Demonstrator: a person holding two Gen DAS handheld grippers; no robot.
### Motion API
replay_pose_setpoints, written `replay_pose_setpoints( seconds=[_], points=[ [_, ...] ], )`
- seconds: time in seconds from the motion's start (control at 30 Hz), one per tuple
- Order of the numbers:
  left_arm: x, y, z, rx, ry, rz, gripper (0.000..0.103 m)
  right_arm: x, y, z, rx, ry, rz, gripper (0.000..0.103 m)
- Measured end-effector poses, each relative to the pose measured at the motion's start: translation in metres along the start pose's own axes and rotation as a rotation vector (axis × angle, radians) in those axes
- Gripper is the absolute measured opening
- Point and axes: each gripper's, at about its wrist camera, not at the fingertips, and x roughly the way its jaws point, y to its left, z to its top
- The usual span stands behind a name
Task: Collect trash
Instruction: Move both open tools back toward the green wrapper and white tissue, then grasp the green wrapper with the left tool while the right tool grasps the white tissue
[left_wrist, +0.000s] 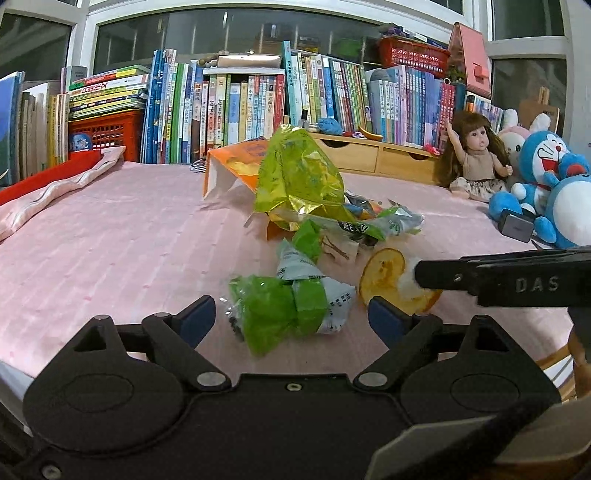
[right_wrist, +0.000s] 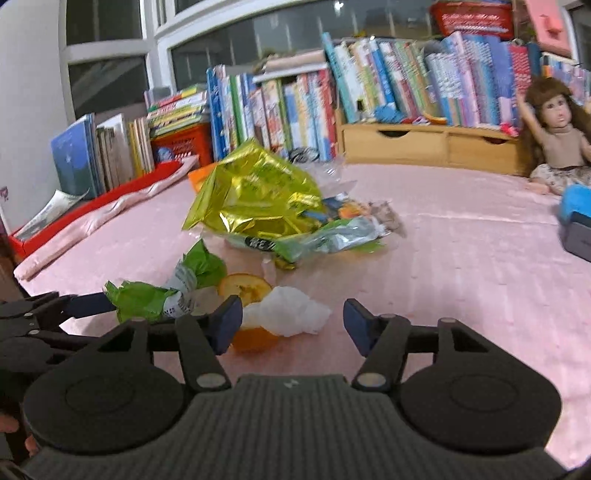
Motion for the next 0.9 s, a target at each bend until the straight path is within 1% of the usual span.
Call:
replay_pose_setpoints(
  seconds=[0.03,0.07,0.1,0.13,0.17,0.2,0.23,0.27,0.37,0.43,0.67,0.9],
  points=[
    [0.002,0.0,0.001,-0.003,0.001,-0.003,0.086,0.004,0.0,0.0,0.002,0.008,0.005,0.064],
    [0.005,0.0,0.001,-0.003,0.005,-0.007,0.085,0.007,0.0,0.001,0.009,0.017,0.012,0.06],
    [0.008,-0.001,0.001,-0.002,0.007,-0.011,0.081,0.01,-0.001,0.001,0.019,0.029,0.022,0.052],
    [0.009,0.001,0.001,-0.005,0.012,-0.018,0.075,0.013,-0.001,0.0,0.025,0.044,0.032,0.047],
    [0.011,0.002,0.001,-0.013,0.021,-0.026,0.076,0.016,0.0,-0.001,0.02,0.059,0.034,0.042],
    [0.012,0.003,0.0,-0.022,0.025,-0.035,0.072,0.017,0.003,-0.004,0.001,0.064,0.03,0.04],
    [0.011,0.003,0.0,-0.029,0.024,-0.042,0.065,0.016,0.006,-0.007,-0.02,0.057,0.019,0.039],
    [0.01,0.004,0.0,-0.032,0.019,-0.045,0.064,0.015,0.007,-0.008,-0.028,0.052,0.013,0.038],
    [0.005,0.002,0.0,-0.017,0.001,-0.014,0.059,0.009,0.003,-0.008,0.004,0.028,0.005,0.038],
    [0.0,0.002,0.0,-0.013,-0.012,-0.003,0.05,0.004,0.002,-0.008,0.01,0.003,-0.013,0.038],
    [-0.014,0.007,0.005,-0.025,-0.053,0.041,0.047,-0.009,-0.007,-0.004,0.046,-0.065,-0.055,0.038],
    [-0.03,0.012,0.005,-0.04,-0.079,0.055,0.046,-0.024,-0.008,-0.008,0.048,-0.102,-0.068,0.038]
  ],
)
